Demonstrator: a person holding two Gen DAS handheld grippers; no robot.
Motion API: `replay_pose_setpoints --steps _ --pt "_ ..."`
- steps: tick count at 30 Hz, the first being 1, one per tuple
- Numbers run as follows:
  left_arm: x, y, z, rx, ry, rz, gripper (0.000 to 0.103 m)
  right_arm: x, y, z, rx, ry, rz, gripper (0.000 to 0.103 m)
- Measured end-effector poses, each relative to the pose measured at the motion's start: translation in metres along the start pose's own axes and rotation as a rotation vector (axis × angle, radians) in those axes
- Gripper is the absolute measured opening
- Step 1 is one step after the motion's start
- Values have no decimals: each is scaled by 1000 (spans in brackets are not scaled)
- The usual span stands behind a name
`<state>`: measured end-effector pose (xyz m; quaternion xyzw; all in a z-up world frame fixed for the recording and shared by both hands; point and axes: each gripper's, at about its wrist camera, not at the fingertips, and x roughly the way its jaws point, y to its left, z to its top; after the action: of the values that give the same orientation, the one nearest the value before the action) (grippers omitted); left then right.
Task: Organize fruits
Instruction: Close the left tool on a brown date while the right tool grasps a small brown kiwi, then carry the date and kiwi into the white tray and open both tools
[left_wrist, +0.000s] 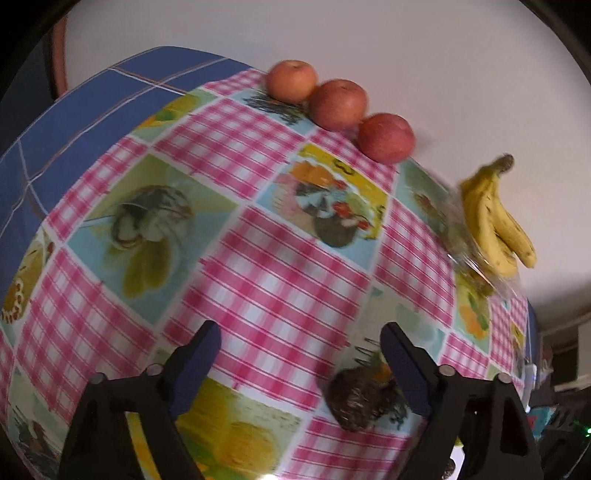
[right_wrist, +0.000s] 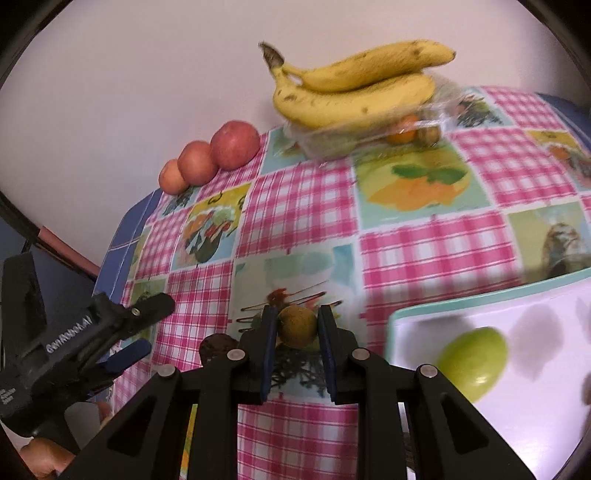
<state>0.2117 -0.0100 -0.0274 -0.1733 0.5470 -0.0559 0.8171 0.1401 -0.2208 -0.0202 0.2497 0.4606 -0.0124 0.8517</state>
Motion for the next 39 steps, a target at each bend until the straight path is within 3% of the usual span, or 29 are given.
replay_pose_setpoints --steps 4,11,14,21,28,39 --pt "2 -14 -7 30 20 -19 80 -19 -10 3 2 -29 -17 23" --pt "9 -36 -18 99 48 -6 80 -38 -28 6 27 -43 -29 23" --pt "14 -40 -22 123 66 3 71 -42 -32 6 34 -43 -30 23" --pt "26 -44 -34 148 105 20 68 -49 -35 4 31 -44 -37 23" --pt "28 -50 -38 174 112 23 41 -58 -38 1 30 -49 -49 23" --pt "-8 -56 -41 189 69 -40 41 -84 -50 -11 42 -58 -90 23"
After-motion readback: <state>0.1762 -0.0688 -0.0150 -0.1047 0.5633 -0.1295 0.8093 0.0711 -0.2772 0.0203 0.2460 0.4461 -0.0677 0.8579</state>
